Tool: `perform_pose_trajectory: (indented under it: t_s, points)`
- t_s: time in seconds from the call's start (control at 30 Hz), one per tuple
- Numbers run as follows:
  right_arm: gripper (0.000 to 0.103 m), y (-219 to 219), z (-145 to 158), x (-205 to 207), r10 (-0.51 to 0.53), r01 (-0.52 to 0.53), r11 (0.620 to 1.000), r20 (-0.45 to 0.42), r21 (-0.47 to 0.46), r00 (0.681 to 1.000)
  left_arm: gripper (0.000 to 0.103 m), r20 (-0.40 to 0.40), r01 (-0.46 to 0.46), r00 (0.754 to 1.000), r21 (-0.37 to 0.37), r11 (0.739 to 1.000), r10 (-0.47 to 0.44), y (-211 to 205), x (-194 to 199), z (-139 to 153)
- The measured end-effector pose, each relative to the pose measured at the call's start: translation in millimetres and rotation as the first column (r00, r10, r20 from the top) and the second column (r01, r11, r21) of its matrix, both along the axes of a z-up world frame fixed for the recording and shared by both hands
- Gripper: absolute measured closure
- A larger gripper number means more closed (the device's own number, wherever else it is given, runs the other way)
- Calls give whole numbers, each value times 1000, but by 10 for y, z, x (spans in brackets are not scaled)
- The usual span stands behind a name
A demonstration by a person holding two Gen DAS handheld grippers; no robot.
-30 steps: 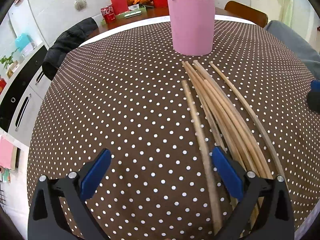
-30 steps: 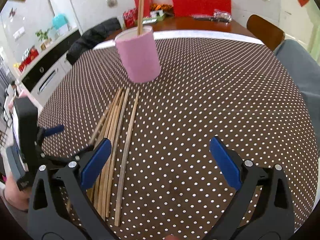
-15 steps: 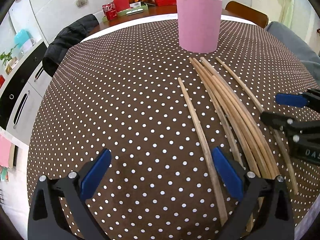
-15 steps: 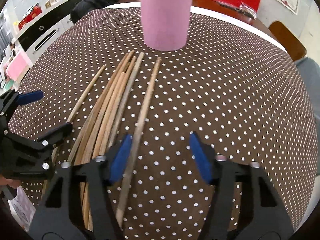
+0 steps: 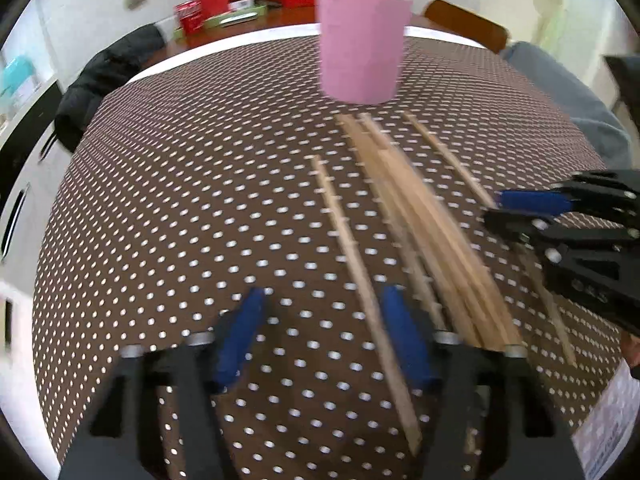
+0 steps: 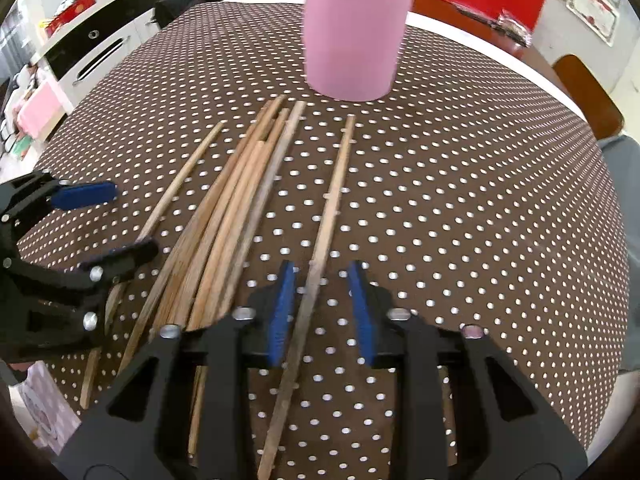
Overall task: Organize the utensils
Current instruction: 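Close the right tool on a chopstick while the left tool grasps another, then lift both held chopsticks upright and carry them above the pink cup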
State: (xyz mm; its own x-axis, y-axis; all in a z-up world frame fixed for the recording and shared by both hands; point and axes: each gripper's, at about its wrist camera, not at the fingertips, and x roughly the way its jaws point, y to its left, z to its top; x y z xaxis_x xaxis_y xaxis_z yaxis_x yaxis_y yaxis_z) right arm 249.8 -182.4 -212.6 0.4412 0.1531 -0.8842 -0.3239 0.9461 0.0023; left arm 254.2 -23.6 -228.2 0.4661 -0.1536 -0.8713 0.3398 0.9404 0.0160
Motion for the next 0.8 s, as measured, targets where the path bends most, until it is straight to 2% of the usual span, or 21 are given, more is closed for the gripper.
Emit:
perform_pose_trajectory:
  t_s: [0.03,0.07,0.13,0.37,0.5,0.6,0.8]
  points:
    - [95,5,3,-7,1,-1,1000,1,3,1000,80,-1,5,1000,-2,1000,-5,-10,-13,13]
    - [96,-30,9,-22,-5,5,1000,-1,24,1000,94,-7,10,1000,-8,1000,-10,-13,-22,25]
    - [97,-121,28,-82,-18,18,997,6,70,1000,97,-19,8,1000,-35,999,-9,19,-31,47]
    - [97,-360,162,-227,-58,45,982,64,186,996,97,55,-50,997,-91,995,55,160,-146,251]
    - [97,-468,361,-322,-79,37,964,151,262,985,97,136,-68,987,-156,985,89,207,-214,505]
    - [97,-523,537,-371,-98,23,949,225,314,969,97,218,-70,969,-212,975,117,183,-234,747]
    - [97,-593,911,-469,-137,-18,918,360,396,923,97,347,-43,929,-251,967,131,87,-151,1149]
